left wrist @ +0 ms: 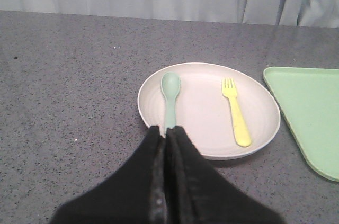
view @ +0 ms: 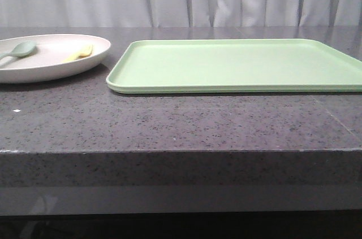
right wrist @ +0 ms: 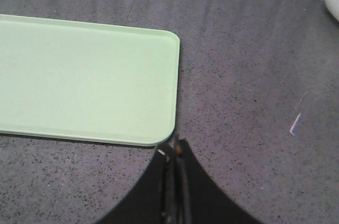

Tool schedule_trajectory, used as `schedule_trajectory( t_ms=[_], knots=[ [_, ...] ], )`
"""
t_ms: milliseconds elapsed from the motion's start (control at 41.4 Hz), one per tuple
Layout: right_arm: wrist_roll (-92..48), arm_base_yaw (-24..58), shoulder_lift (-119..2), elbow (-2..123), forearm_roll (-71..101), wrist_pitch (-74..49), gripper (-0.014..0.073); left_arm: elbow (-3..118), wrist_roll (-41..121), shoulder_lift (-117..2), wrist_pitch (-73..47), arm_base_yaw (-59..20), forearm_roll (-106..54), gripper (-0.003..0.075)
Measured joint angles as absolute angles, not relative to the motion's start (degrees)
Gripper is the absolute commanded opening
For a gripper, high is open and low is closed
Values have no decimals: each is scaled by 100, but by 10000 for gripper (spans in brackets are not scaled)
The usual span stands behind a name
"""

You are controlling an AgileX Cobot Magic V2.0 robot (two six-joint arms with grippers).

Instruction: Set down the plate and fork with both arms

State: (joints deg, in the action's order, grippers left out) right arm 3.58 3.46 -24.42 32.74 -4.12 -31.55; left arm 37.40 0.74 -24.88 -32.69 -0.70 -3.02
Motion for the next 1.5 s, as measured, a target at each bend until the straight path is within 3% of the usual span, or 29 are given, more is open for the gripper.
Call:
schedule_trajectory(
  t_ms=[241,314,386,483,531,603,1231,1376,1496],
  knots=[
    [358,346,-2442,3274,-412,-3155,-83,3740,74,-2488,-3269,-70,-302,-18],
    [358,346,-2442,3274,-412,-3155,-25,3740,74,-2488,-3269,-70,-302,22],
    [358,346,-2442,3274,-412,-3155,125,3740,0,-2488,-3269,-70,-302,146],
    [358,346,-2442,3274,-412,-3155,325,3740,-66,-2488,-3258,-70,-302,416],
    [358,346,-2442,3274,-412,-3155,381,3740,-75,-2488,-3258,-70,-302,514],
    [358,346,-2442,3274,-412,-3155,420,3740,-75,-2488,-3258,-70,-302,578],
    [358,346,-2442,3274,-412,-3155,415,3740,-115,-2498,-3224,-70,-389,470],
    [358,346,-2442,3274,-412,-3155,415,3824,-115,-2671,-3327,-70,-403,478],
    [358,346,-2442,3274,-412,-3155,415,4055,-115,-3029,-3602,-70,-403,532]
  ],
)
